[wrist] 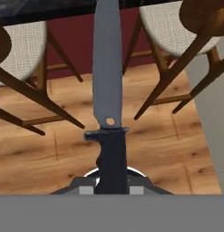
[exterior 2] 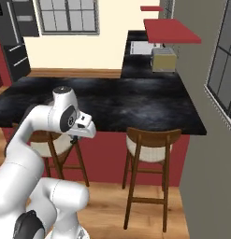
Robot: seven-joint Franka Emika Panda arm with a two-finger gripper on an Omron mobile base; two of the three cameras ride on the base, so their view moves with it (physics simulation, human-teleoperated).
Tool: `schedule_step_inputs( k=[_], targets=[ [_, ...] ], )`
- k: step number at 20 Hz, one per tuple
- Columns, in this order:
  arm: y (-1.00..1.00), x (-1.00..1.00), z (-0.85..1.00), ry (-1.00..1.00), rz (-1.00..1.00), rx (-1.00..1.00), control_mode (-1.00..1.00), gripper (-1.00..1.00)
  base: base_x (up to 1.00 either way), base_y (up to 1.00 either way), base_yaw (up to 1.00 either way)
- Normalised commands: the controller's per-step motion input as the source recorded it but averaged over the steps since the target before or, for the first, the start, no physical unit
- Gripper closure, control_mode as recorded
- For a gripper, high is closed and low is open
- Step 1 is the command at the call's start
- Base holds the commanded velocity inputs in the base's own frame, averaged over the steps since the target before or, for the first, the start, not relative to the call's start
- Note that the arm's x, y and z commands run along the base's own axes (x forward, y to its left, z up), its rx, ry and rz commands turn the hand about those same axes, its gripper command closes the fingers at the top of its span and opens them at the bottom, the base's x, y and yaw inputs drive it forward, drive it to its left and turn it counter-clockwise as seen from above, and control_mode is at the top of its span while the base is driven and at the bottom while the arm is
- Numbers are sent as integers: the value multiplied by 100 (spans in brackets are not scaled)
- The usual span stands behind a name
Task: Retrieve the butter from the fridge and place it on a plate on the dining table. Then retrieve the butter knife by the fridge and place it near the plate.
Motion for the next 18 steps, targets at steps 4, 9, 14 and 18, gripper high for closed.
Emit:
schedule_step_inputs(
  k=[4, 9, 14, 18],
  targets=[
    [0, 0, 0, 0, 0, 0, 100, 100, 44, 0, 12],
    [0, 0, 0, 0, 0, 0, 100, 100, 58, 4, 5],
    [0, 0, 0, 0, 0, 0, 100, 100, 46, 0, 5],
    [0, 0, 0, 0, 0, 0, 100, 100, 47, 0, 5]
  ],
)
